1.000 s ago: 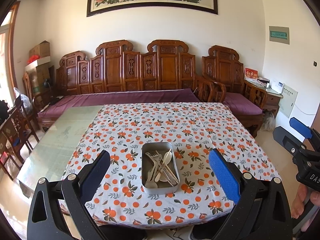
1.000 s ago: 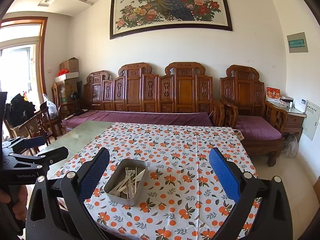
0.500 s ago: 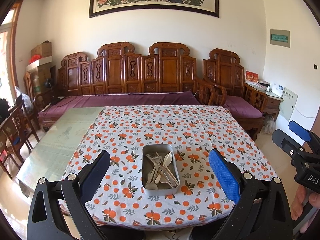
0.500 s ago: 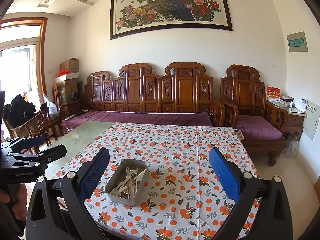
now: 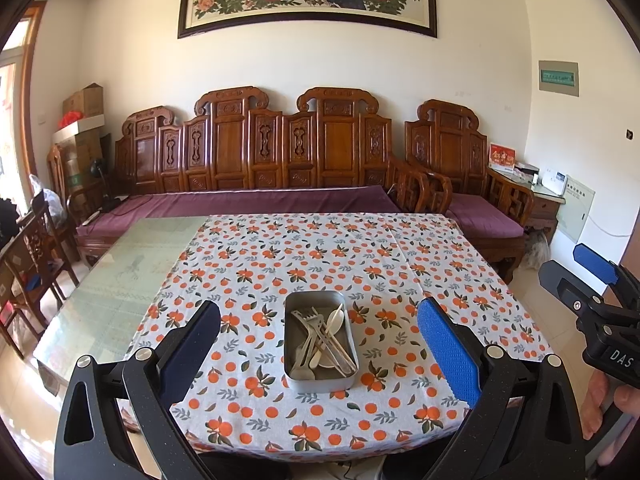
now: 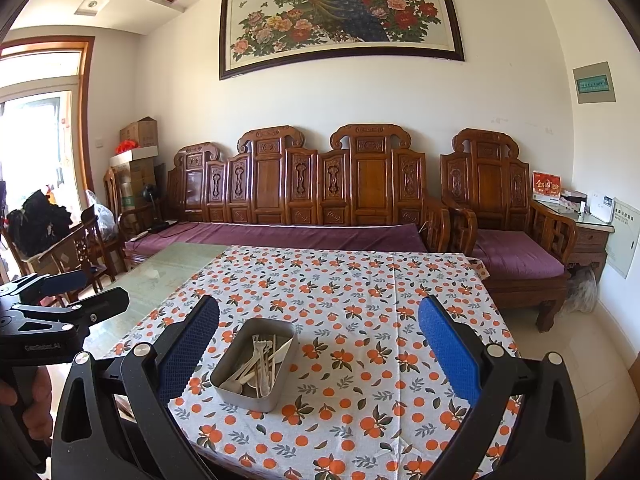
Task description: Organize utensils
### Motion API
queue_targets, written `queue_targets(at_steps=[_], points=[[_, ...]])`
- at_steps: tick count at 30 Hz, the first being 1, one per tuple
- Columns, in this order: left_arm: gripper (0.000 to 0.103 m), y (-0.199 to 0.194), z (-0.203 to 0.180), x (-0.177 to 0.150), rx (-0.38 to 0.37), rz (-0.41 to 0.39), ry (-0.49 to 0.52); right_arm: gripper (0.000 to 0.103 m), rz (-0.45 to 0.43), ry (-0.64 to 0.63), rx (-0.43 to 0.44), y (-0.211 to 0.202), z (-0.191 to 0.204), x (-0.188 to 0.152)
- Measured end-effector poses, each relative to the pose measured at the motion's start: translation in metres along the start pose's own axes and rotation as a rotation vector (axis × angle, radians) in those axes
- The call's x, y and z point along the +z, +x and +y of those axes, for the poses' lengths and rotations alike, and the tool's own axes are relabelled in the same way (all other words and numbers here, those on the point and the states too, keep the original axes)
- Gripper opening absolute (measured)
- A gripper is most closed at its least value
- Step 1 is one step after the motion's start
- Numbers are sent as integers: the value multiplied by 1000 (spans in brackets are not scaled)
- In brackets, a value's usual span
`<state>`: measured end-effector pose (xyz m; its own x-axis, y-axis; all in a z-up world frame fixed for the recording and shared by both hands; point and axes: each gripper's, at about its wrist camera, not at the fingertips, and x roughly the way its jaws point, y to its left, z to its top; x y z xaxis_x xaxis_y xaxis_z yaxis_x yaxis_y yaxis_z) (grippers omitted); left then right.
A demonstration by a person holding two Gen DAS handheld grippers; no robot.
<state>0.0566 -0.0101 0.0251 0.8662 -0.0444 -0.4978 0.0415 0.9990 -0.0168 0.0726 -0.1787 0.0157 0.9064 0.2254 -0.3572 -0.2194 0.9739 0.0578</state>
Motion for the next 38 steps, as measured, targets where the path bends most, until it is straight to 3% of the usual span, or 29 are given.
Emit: queue_targets(at_steps=[38], points=[[95,-7,-4,9,2,-9,1,100,-3,1,0,0,-2,0]])
